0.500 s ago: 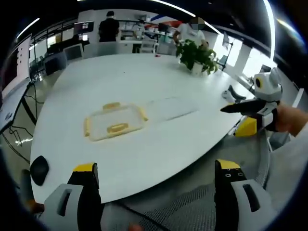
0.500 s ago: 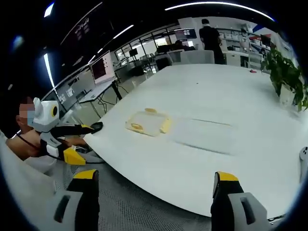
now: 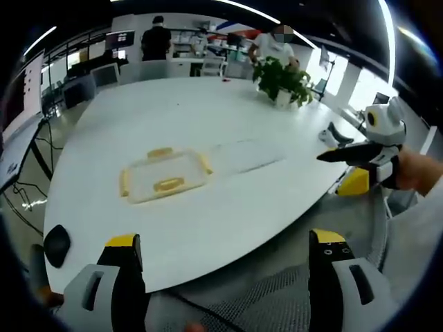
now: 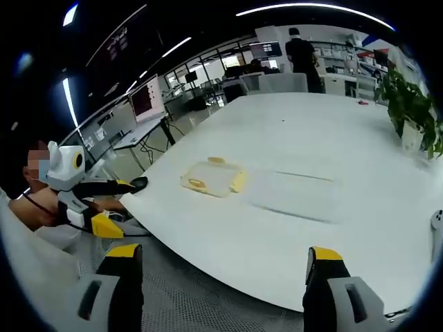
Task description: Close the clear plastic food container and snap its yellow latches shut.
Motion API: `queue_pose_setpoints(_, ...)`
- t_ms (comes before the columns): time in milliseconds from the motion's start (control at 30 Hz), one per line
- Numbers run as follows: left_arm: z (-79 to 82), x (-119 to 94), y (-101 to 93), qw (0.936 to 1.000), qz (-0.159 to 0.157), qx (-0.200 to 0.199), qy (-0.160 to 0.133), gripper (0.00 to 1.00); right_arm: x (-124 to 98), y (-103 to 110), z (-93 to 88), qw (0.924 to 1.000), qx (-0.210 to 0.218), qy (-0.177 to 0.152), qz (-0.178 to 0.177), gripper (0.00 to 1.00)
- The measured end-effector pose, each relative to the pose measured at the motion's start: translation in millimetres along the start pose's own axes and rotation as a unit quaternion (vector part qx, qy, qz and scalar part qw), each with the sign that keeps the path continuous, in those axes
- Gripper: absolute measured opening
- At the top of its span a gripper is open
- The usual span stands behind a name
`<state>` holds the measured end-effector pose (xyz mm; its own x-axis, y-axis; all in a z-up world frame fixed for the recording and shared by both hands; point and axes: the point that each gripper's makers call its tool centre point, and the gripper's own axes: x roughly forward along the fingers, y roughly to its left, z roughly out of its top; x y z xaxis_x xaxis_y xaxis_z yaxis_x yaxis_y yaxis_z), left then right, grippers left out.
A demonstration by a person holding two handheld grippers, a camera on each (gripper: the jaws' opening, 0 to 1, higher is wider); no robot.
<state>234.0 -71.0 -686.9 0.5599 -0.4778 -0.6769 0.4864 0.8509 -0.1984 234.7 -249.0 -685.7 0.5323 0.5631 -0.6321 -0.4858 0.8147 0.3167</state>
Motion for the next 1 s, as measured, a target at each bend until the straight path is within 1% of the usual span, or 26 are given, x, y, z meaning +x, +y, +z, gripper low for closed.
queue_pose_setpoints(733, 0.5, 0.0, -0.7, 1.0, -0.003, -0.002, -0.002, 0.99, -1.1, 1.4, -1.0, 1.0, 0.003, 0.001, 0.002, 0.97)
queue_pose_setpoints(1000, 1.0, -0.8, 2.5, 1.0, -0.002, -0.001, -0.004, 0.99, 0.0, 2.9, 0.4, 1.0, -0.001, 0.001, 0.004, 0.97)
